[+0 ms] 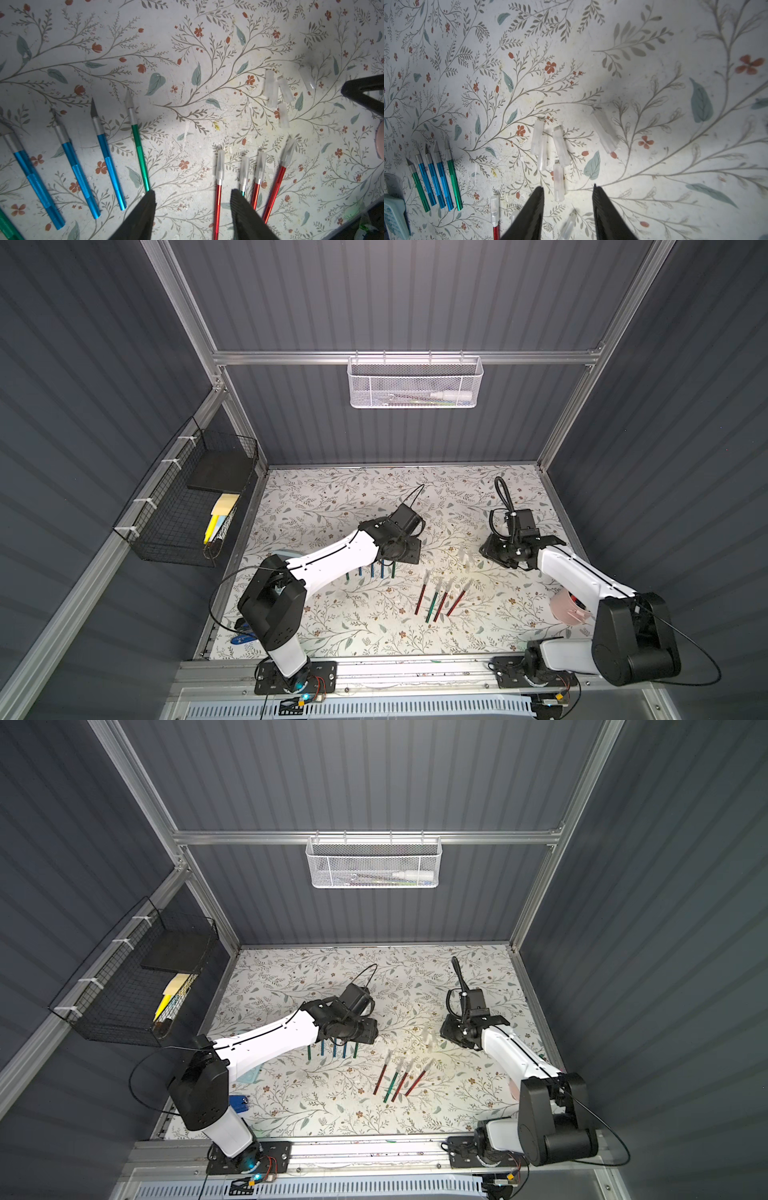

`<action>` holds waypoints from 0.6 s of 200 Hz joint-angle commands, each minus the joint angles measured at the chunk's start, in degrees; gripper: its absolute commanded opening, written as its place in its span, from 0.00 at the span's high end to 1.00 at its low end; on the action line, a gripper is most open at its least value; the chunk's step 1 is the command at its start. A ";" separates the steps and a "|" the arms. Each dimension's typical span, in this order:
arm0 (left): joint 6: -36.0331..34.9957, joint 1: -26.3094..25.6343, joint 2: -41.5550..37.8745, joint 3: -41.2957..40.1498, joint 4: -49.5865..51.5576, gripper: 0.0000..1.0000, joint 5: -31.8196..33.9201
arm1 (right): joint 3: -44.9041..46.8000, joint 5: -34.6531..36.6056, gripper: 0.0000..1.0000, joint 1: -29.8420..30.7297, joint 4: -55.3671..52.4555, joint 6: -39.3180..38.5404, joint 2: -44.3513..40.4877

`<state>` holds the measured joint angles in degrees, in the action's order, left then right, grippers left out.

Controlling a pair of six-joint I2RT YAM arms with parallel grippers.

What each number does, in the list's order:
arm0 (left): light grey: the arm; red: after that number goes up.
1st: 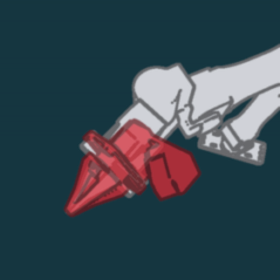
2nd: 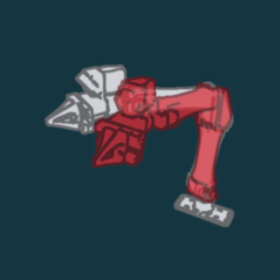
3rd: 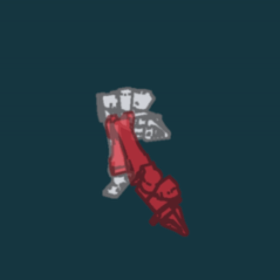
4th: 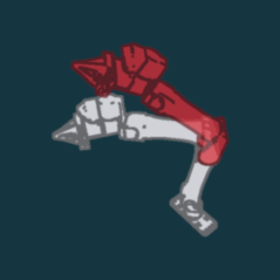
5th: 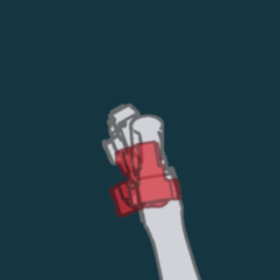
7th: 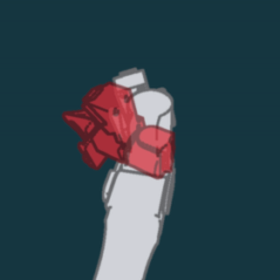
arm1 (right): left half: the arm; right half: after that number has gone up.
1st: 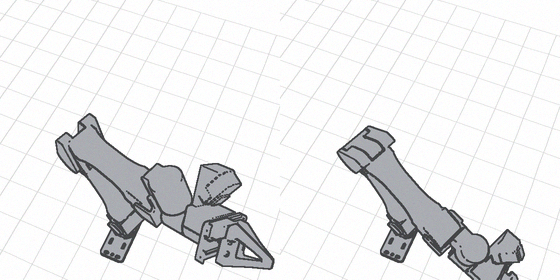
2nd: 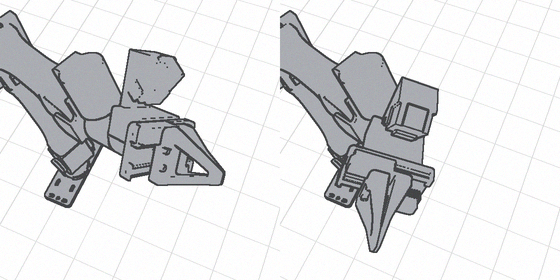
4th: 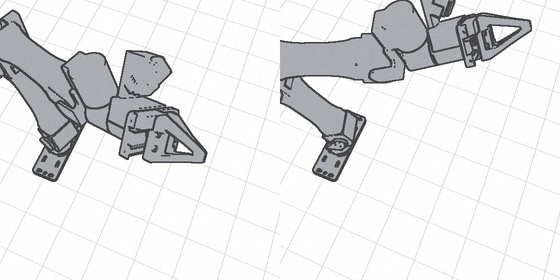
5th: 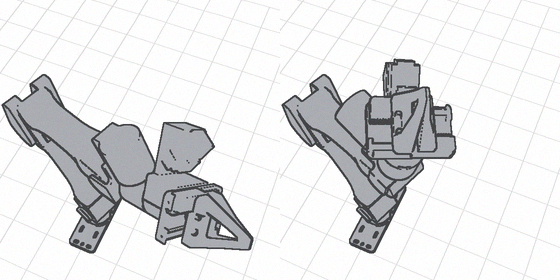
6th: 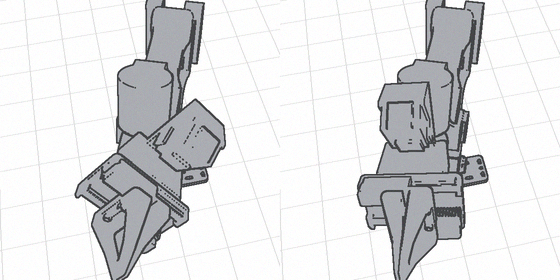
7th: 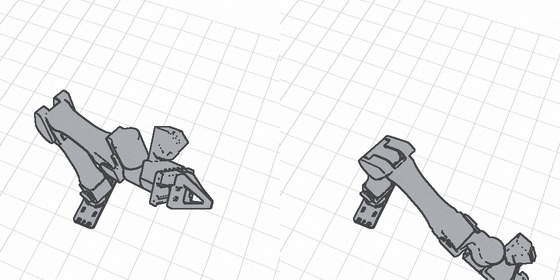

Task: Remove protective caps from carving knives
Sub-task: Pick up the carving knife from the center of the board.

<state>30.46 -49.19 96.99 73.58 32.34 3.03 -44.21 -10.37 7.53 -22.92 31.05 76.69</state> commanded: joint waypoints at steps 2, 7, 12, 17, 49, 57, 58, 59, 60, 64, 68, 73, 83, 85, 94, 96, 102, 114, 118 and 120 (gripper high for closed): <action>-2.45 -2.53 0.96 0.62 1.51 0.43 -0.30 | 0.53 -0.53 0.58 -0.23 -1.69 0.26 -1.10; -2.88 -3.26 0.92 0.32 1.39 0.44 -0.38 | 0.48 -0.59 0.58 -0.23 -1.73 0.24 -1.03; -3.41 -3.95 0.93 0.10 1.37 0.45 -0.48 | 0.46 -0.74 0.58 -0.23 -1.78 0.29 -1.11; -3.86 -4.64 1.05 -0.08 1.40 0.45 -0.48 | 0.37 -0.84 0.58 -0.23 -1.78 0.33 -1.14; -4.95 -8.64 3.19 0.48 3.47 0.45 0.29 | 0.33 -1.58 0.58 -0.23 -1.78 0.86 -1.62; -4.73 -9.41 3.67 0.36 3.46 0.45 0.23 | 0.42 -1.71 0.58 -0.23 -1.77 1.10 -1.86; -4.72 -9.47 3.74 0.35 3.45 0.45 0.18 | 0.47 -1.69 0.58 -0.19 -1.73 1.11 -1.87; -4.71 -9.54 3.74 0.34 3.40 0.45 0.16 | 0.50 -1.68 0.58 -0.17 -1.76 1.07 -1.93; -4.67 -9.62 3.78 0.34 3.37 0.45 0.15 | 0.51 -1.72 0.58 -0.20 -1.77 1.10 -1.95; -4.58 -9.98 4.05 0.25 3.20 0.45 -0.01 | 0.50 -1.82 0.58 -0.23 -1.78 1.21 -2.08; -4.53 -10.33 4.27 0.33 3.05 0.45 -0.23 | 0.60 -1.93 0.58 -0.23 -1.70 1.21 -2.23; -4.51 -10.84 4.70 0.25 3.00 0.45 -0.30 | 0.68 -2.01 0.58 -0.22 -1.69 1.32 -2.37; -4.34 -11.72 5.69 0.58 3.47 0.45 0.03 | 0.81 -2.09 0.58 -0.19 -1.77 1.37 -2.59; -4.29 -11.85 5.91 0.59 3.62 0.45 0.11 | 0.81 -2.04 0.58 -0.18 -1.78 1.42 -2.66; -4.05 -12.28 6.62 0.53 3.92 0.46 0.29 | 1.03 -2.18 0.58 -0.23 -1.76 1.44 -2.94; -3.97 -12.36 6.76 0.38 3.82 0.46 0.35 | 1.00 -2.19 0.58 -0.23 -1.77 1.44 -2.94; -3.75 -12.50 6.91 -0.15 3.40 0.47 0.40 | 1.13 -2.19 0.58 -0.23 -1.78 1.38 -3.00; -3.42 -12.51 6.94 -1.24 2.52 0.47 0.44 | 1.23 -2.18 0.58 -0.23 -1.78 1.44 -3.07; -3.36 -12.51 6.93 -1.44 2.47 0.47 0.62 | 1.23 -2.20 0.58 -0.23 -1.78 1.40 -3.07; -3.31 -12.51 6.95 -1.47 2.53 0.47 0.72 | 1.23 -2.15 0.58 -0.21 -1.78 1.41 -3.04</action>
<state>27.20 -61.58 103.68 73.32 33.87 3.03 -43.86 -12.08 7.53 -23.83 31.97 74.15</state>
